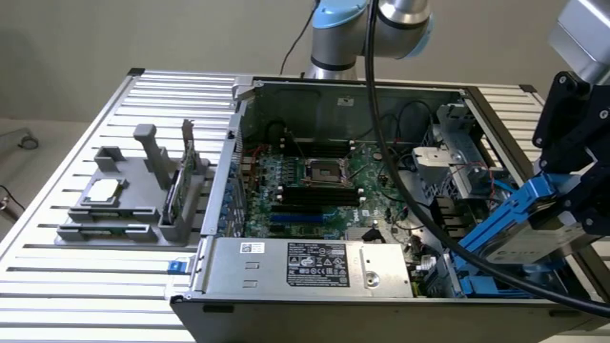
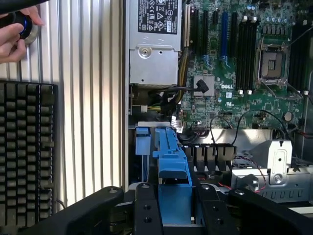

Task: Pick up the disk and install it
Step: 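Insert the disk into the insertion slot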

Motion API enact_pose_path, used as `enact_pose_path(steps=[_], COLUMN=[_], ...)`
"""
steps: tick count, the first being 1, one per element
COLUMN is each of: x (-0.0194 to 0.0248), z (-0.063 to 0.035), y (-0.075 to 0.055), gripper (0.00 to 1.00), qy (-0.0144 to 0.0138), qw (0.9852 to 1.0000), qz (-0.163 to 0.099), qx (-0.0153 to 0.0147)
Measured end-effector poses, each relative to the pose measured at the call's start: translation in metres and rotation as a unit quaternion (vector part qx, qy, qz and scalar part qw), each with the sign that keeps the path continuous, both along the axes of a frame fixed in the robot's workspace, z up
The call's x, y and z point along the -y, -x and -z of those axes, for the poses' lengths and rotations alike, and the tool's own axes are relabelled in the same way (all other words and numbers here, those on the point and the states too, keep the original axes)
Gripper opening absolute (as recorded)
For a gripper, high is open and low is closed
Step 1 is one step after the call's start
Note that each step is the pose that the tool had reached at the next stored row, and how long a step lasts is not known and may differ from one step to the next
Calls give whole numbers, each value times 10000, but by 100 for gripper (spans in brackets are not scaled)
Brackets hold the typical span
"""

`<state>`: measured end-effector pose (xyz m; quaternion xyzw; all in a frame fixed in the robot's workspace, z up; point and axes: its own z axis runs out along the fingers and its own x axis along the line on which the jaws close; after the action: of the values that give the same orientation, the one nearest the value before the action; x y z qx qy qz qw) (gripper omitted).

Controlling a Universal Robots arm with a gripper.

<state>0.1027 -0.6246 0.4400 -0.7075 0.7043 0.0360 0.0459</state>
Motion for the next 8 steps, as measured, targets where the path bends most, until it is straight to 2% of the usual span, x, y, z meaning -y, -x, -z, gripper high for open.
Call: enact_pose_path(steps=[8], x=[-5], z=[78], y=[-9], gripper=[33], qy=[2], qw=[10000], qz=[9], qx=[0])
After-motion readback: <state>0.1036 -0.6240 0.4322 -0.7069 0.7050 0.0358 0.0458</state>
